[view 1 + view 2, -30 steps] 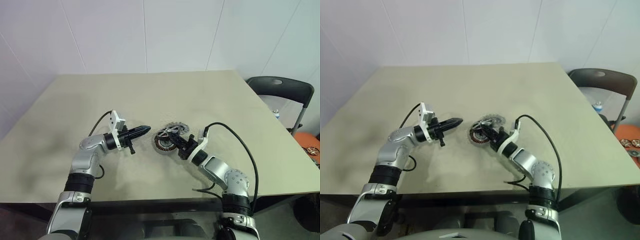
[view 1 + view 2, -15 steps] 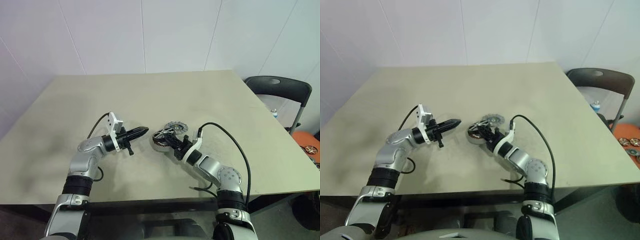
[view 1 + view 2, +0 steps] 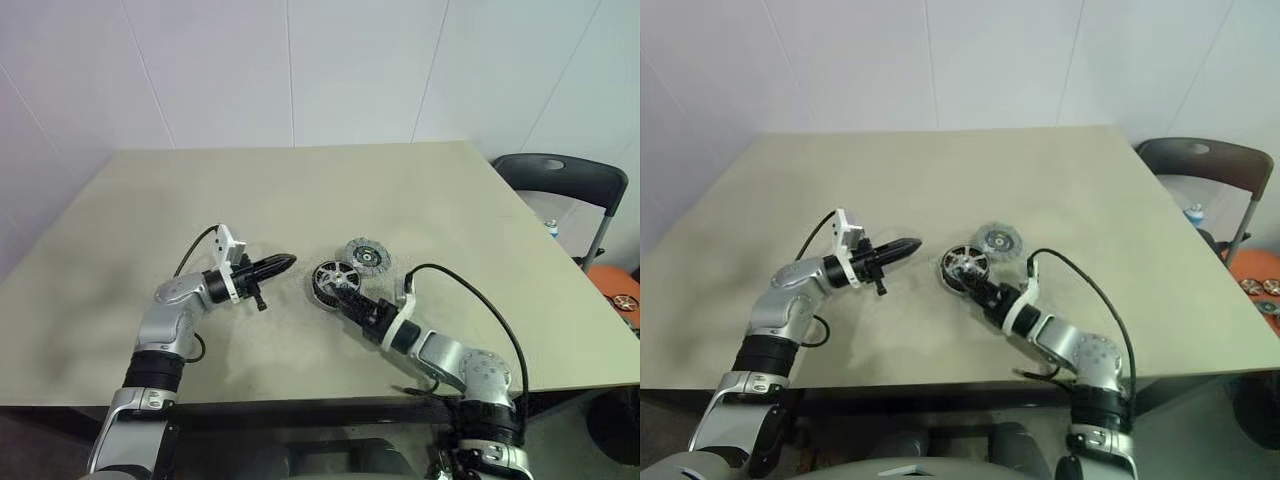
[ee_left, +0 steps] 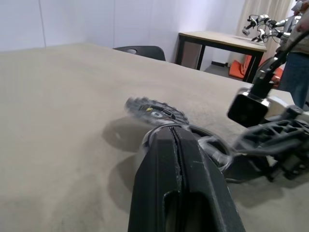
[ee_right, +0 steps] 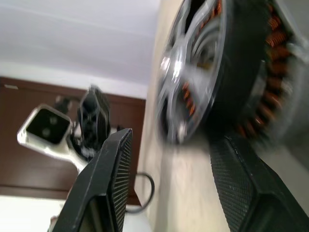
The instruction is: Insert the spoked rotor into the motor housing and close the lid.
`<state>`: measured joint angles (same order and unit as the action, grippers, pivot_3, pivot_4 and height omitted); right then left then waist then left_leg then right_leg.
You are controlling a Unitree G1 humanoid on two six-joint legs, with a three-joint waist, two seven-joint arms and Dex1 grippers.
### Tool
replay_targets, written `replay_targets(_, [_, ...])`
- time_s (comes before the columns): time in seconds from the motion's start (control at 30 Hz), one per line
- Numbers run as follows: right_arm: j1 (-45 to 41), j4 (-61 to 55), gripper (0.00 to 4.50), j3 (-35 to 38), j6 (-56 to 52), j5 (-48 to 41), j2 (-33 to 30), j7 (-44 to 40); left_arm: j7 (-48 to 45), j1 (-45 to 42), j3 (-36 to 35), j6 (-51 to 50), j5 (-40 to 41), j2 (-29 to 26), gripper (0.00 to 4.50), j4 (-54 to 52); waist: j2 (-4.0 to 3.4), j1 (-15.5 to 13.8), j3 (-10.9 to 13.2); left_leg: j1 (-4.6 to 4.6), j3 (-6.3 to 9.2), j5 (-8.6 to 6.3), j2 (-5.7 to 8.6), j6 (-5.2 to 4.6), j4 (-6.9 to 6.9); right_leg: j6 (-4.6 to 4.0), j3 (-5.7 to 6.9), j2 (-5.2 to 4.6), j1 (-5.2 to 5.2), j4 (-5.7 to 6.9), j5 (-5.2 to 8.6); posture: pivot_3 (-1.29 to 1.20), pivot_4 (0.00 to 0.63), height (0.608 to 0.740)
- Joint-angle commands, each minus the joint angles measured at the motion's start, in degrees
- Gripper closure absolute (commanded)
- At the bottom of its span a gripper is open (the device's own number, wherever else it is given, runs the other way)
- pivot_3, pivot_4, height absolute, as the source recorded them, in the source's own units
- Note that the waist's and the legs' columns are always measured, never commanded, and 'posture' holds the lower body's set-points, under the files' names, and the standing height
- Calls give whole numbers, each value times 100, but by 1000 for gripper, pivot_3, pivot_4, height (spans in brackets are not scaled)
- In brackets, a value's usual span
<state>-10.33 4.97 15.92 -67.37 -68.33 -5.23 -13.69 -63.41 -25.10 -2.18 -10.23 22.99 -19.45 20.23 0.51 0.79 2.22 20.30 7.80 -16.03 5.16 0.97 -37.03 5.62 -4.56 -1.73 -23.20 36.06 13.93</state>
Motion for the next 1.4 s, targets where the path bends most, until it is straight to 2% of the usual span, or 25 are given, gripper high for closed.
replay_targets(0.03, [51, -235, 1941, -212, -333, 238, -496, -102, 12, -148, 42, 141, -25, 46, 4500, -1, -1, -6, 1, 0, 0, 0, -1, 0, -2, 0, 0, 0, 2, 0, 0, 0, 0, 740])
replay_targets(0.23, [-264, -243, 1941, -301, -237, 493, -873, -402, 38, -164, 98, 176, -27, 87, 4500, 19, 0, -4, 1, 2, -1, 0, 0, 0, -9, 1, 0, 1, 4, -2, 1, 0, 0, 740])
replay_targets(0.3, [-411, -351, 1941, -355, 122, 737, -861, -511, 47, -154, 92, 188, -26, 79, 4500, 26, 0, -4, 1, 4, -1, 0, 0, 0, -7, 2, 0, 1, 2, -2, 1, 0, 0, 740])
replay_targets(0.4, [-609, -639, 1941, -870, 922, 1534, -837, -688, 65, -152, 76, 201, -27, 66, 4500, 45, -1, 21, 1, 6, -2, 0, -2, 0, -5, 2, 0, -1, -3, -2, 0, 0, 0, 740])
replay_targets(0.63, [-752, -1048, 4292, -2219, 2136, 3063, -708, -993, 68, -161, 49, 230, -56, 16, 4500, 116, -1, 25, 1, 4, 0, 0, -4, 0, -5, 2, 0, 1, -4, 0, 0, 0, 0, 740])
replay_targets(0.67, [-777, -1008, 4482, -2442, 2298, 3332, -689, -985, 67, -163, 47, 236, -61, 11, 4500, 133, -1, 22, 1, 3, 0, 0, -4, 0, -4, 1, 0, 1, -4, 1, 0, 0, 0, 740])
replay_targets(0.8, [-879, -639, 4482, -3055, 2705, 4144, -553, -913, 71, -166, 61, 255, -70, 22, 4500, 156, 0, 4, 1, 4, 0, 1, -3, 2, -6, 1, 1, 2, -5, 2, -1, 0, 0, 740])
replay_targets(1.0, [-906, -450, 4482, -3088, 2883, 4431, -492, -1178, 85, -145, 39, 267, -73, 3, 4500, 147, 1, -14, 1, 6, 1, 1, 3, 3, -5, 0, 3, 0, -5, -1, -1, 0, 0, 740])
replay_targets(1.23, [-836, -894, 4482, -2542, 2887, 3764, -231, -1753, 128, -185, -2, 306, -74, -48, 4500, 203, 0, -5, 1, 4, 3, 1, 1, 3, -4, 0, 3, 3, -5, 2, -1, 0, 0, 740])
replay_targets(1.4, [-986, -527, 4482, -2324, 3421, 4180, 102, -1269, 154, -227, -1, 366, -94, -46, 4500, 305, 0, 2, 1, 4, 4, 1, 0, 3, -1, 0, 3, 3, -7, 2, -1, 0, 0, 740])
